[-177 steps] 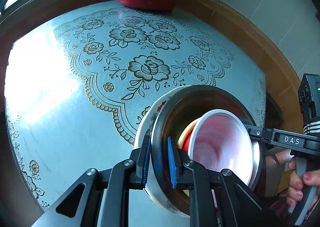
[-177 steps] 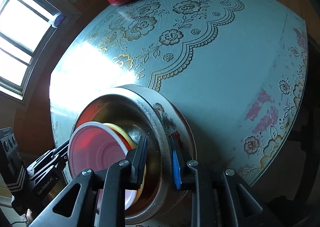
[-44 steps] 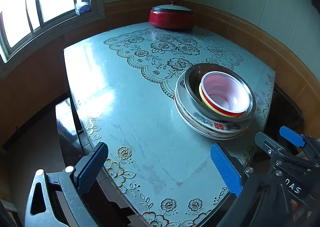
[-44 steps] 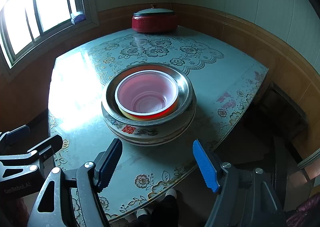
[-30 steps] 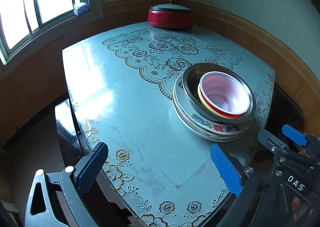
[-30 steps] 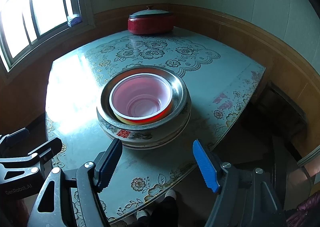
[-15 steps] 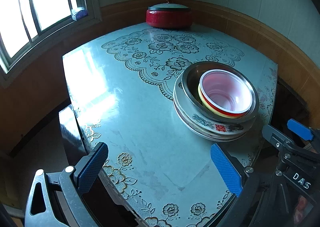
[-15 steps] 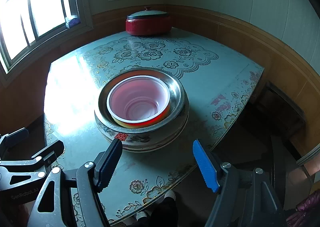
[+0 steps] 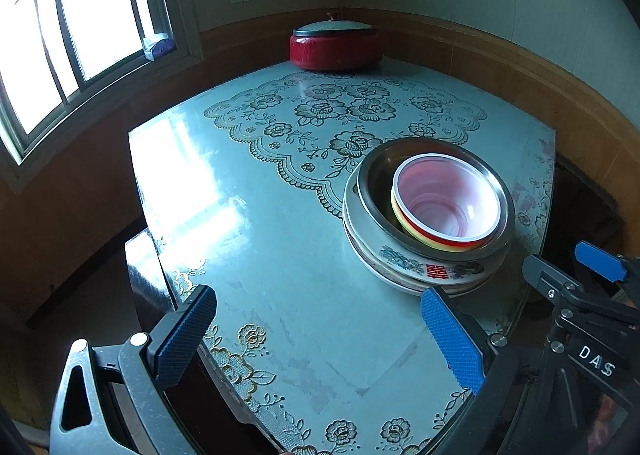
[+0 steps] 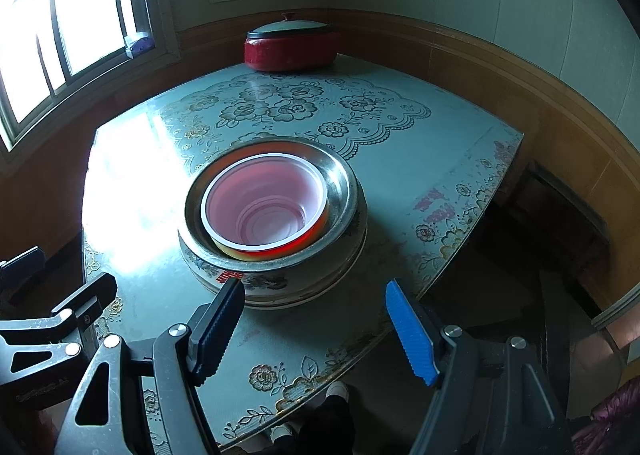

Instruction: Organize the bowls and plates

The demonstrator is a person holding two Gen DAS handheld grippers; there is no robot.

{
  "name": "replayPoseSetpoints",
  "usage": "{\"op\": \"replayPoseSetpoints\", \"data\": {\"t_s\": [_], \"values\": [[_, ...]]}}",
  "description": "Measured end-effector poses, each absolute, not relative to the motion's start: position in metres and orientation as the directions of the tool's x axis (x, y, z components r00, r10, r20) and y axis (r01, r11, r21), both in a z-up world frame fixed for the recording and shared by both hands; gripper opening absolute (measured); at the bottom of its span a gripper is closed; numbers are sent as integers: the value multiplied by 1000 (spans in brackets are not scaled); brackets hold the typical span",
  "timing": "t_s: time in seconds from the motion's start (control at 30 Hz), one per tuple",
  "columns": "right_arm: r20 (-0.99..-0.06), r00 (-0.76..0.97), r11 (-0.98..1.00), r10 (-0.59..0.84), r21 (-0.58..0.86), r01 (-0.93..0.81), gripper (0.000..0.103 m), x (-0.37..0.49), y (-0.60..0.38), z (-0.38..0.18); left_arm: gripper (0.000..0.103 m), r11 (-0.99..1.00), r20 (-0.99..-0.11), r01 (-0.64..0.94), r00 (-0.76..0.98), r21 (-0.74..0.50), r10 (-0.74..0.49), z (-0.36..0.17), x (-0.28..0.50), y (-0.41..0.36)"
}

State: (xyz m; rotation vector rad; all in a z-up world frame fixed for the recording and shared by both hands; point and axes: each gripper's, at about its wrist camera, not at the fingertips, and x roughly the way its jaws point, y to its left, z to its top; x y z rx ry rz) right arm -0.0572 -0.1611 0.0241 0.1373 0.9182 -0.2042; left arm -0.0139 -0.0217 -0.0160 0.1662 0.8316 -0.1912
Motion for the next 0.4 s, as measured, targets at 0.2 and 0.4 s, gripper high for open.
{"op": "replayPoseSetpoints", "data": {"t_s": [0.2,0.4], "values": [[-801,588,972,-114,34,234,74,-53,-166,23,103,971,-737,232,666,56,-117,-13,-10,-26],[-802,587,970,-111,42,241,74,-45,-177,22,103,974,-744,214,661,67,-95,-16,-2,-33]]}}
